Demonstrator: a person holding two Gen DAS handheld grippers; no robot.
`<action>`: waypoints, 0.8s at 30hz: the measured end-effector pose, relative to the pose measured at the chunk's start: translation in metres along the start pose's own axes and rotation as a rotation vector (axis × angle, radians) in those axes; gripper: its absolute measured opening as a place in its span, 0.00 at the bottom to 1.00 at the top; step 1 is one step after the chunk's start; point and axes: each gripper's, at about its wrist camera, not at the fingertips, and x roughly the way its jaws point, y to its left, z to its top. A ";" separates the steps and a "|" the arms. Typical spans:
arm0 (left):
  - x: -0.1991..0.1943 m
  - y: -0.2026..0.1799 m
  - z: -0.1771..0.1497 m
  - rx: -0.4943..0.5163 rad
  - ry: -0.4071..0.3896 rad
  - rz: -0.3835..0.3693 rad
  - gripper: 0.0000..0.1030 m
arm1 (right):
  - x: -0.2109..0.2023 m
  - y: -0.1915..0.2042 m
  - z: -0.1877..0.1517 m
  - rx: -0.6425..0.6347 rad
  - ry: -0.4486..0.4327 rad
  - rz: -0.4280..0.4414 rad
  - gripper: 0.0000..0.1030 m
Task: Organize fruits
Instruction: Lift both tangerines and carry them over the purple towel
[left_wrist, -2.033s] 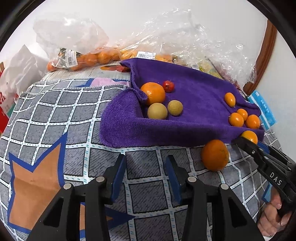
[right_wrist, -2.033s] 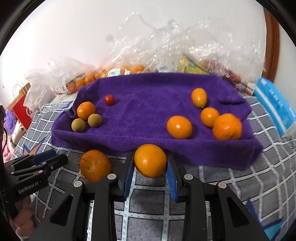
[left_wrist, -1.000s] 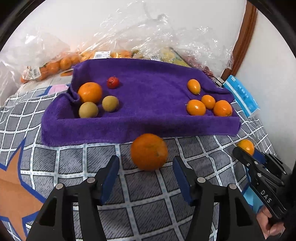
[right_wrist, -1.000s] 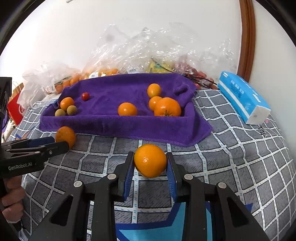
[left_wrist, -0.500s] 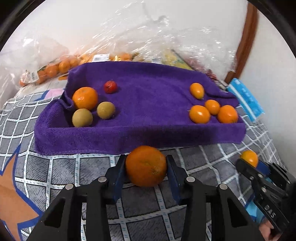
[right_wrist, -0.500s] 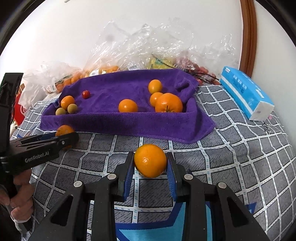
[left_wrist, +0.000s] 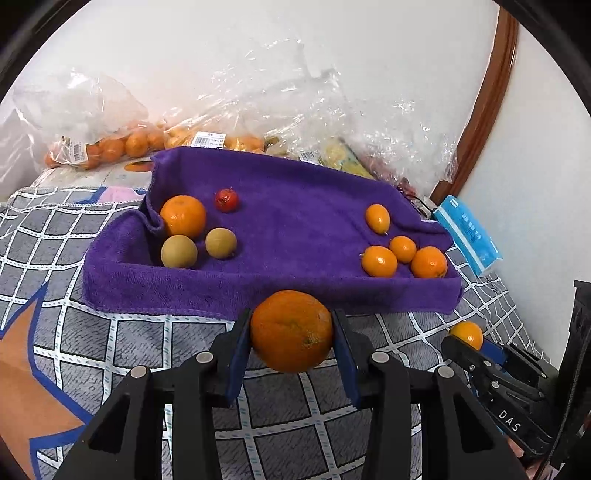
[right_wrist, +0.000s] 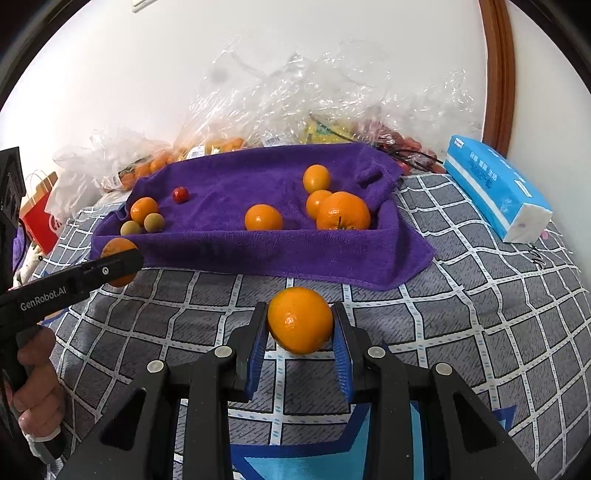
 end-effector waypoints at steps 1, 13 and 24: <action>0.001 0.000 0.000 0.004 0.001 0.003 0.39 | 0.000 0.001 0.000 -0.004 -0.001 0.002 0.32; -0.015 -0.007 0.004 0.033 -0.044 -0.028 0.39 | -0.003 0.001 -0.001 -0.007 -0.020 0.001 0.32; -0.040 0.017 0.025 -0.050 -0.068 -0.022 0.39 | -0.039 0.022 0.043 -0.023 -0.090 0.068 0.32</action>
